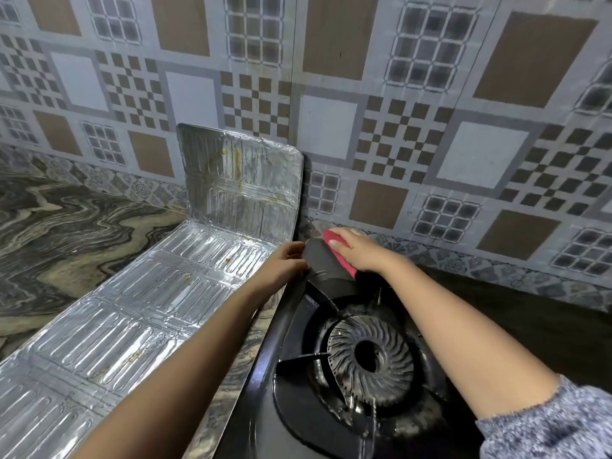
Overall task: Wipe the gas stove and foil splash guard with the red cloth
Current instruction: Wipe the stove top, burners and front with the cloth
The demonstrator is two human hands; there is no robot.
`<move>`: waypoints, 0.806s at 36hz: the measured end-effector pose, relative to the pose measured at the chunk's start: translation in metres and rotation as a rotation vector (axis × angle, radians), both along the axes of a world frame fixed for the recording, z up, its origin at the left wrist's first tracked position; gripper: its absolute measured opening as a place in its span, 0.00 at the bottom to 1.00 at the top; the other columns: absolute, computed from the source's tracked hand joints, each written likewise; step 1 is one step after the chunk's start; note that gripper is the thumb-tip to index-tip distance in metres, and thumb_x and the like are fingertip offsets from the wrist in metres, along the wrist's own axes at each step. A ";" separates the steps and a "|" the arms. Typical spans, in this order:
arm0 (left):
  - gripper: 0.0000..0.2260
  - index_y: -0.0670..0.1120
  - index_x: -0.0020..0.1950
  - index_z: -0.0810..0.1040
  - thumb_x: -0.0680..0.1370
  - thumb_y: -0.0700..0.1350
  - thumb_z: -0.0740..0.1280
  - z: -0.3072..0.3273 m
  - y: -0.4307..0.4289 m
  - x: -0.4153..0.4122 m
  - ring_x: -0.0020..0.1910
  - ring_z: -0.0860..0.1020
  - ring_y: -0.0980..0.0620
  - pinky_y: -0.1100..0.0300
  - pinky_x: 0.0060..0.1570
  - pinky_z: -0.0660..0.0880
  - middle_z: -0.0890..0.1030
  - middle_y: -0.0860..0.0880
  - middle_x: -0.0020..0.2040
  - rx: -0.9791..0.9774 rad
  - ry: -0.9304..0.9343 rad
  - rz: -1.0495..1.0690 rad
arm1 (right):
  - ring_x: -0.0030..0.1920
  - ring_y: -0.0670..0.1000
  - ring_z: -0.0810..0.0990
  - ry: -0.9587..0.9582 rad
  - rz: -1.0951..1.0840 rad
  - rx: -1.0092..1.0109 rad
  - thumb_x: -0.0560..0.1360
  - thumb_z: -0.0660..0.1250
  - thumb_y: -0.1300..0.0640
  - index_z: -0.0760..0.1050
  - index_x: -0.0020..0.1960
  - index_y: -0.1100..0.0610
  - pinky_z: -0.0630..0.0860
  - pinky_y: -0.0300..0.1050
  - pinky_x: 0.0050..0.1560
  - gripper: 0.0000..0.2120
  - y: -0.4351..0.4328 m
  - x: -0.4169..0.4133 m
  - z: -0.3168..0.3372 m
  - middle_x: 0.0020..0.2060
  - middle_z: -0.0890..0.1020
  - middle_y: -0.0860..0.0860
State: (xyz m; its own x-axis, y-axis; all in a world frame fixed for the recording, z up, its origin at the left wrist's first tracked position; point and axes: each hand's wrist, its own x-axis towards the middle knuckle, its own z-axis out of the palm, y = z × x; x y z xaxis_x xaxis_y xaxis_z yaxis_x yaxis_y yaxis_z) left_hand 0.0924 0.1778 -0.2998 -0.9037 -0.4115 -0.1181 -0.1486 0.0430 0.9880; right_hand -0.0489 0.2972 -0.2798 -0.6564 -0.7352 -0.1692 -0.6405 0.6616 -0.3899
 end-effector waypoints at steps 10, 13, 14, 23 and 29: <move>0.23 0.39 0.66 0.69 0.72 0.36 0.70 0.018 0.005 -0.028 0.53 0.73 0.53 0.67 0.49 0.69 0.76 0.45 0.59 -0.365 -0.096 -0.059 | 0.67 0.54 0.67 -0.109 -0.063 -0.103 0.79 0.54 0.47 0.60 0.72 0.51 0.65 0.49 0.65 0.22 0.065 -0.019 0.002 0.71 0.65 0.53; 0.22 0.40 0.65 0.71 0.72 0.40 0.71 0.023 0.010 -0.039 0.52 0.74 0.51 0.62 0.52 0.68 0.76 0.46 0.55 -0.478 -0.149 -0.090 | 0.68 0.54 0.67 -0.123 -0.093 -0.136 0.79 0.55 0.47 0.61 0.71 0.51 0.65 0.49 0.65 0.22 0.086 -0.021 0.001 0.71 0.65 0.52; 0.23 0.40 0.65 0.71 0.72 0.42 0.72 0.023 0.012 -0.042 0.54 0.75 0.50 0.61 0.54 0.69 0.77 0.46 0.56 -0.514 -0.169 -0.098 | 0.68 0.54 0.66 -0.121 -0.105 -0.145 0.79 0.55 0.47 0.61 0.71 0.50 0.64 0.49 0.66 0.22 0.093 -0.023 0.000 0.71 0.64 0.52; 0.20 0.45 0.59 0.77 0.71 0.53 0.72 0.037 0.046 -0.084 0.57 0.76 0.47 0.59 0.55 0.70 0.79 0.45 0.58 -0.817 -0.279 -0.303 | 0.72 0.54 0.60 -0.040 -0.208 -0.099 0.79 0.53 0.43 0.60 0.72 0.46 0.60 0.54 0.70 0.22 0.162 -0.037 -0.001 0.72 0.62 0.49; 0.12 0.50 0.52 0.81 0.71 0.52 0.72 0.044 0.087 -0.116 0.54 0.77 0.49 0.57 0.55 0.74 0.81 0.48 0.55 -0.860 -0.285 -0.476 | 0.72 0.54 0.60 -0.036 -0.279 -0.079 0.79 0.52 0.43 0.59 0.71 0.44 0.61 0.55 0.68 0.21 0.213 -0.050 -0.001 0.72 0.62 0.49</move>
State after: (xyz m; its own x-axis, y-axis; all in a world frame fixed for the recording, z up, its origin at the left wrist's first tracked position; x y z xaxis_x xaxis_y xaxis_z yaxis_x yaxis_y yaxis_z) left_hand -0.0234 0.2645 -0.2559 -0.9800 -0.0646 -0.1885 -0.1562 0.8364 0.5255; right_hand -0.0986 0.5104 -0.2808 -0.8297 -0.5388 -0.1457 -0.4228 0.7772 -0.4661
